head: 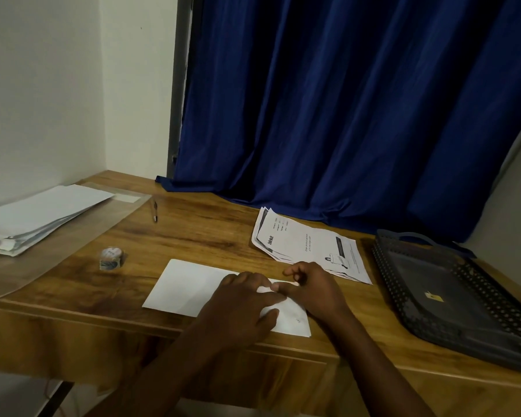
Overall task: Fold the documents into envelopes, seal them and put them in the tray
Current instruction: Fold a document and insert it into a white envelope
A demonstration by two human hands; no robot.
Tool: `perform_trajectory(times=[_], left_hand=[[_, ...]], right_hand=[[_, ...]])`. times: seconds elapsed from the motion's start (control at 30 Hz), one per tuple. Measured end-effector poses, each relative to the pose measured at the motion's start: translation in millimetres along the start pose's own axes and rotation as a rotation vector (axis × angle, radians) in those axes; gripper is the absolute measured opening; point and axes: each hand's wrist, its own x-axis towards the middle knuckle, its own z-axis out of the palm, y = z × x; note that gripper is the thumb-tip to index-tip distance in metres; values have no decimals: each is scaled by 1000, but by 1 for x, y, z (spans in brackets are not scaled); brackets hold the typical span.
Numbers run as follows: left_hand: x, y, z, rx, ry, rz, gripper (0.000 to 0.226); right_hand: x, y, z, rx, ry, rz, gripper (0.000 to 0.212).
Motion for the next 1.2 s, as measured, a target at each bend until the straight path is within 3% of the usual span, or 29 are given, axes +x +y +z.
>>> perform_trajectory(times=[0.23,0.5,0.63,0.73,0.83,0.9,1.0,1.03,1.2], left_hand=[[-1,0,-1,-9,12,-8,48],[-3,5,-5,-44,40,-27,48],[-1,6,-2,-107,131,-97,73],[-1,7,-2,-123,160,-115,97],[-4,10,-6,-127,153,-133,107],[-3,11,-7,-128,152,-143,111],[-2,10,-5,-98,183,-134,115],[-3,10,-5,-93,187,-134,115],[-9,12,-7,-40,368,-58,109]], right_hand=[[15,-6,1,-172,-1,8,51],[16,-6,3,-237,58,5,34],[17,-8,-4,-33,-5,-14,29],[14,-21,-10,55,-182,-116,25],[20,-33,-12,74,-316,-121,22],[30,-40,-15,-14,-392,-128,33],[44,-47,-23,-94,-502,-96,74],[48,-48,-25,-127,-548,-85,76],[47,-52,-41,-130,-653,-102,29]])
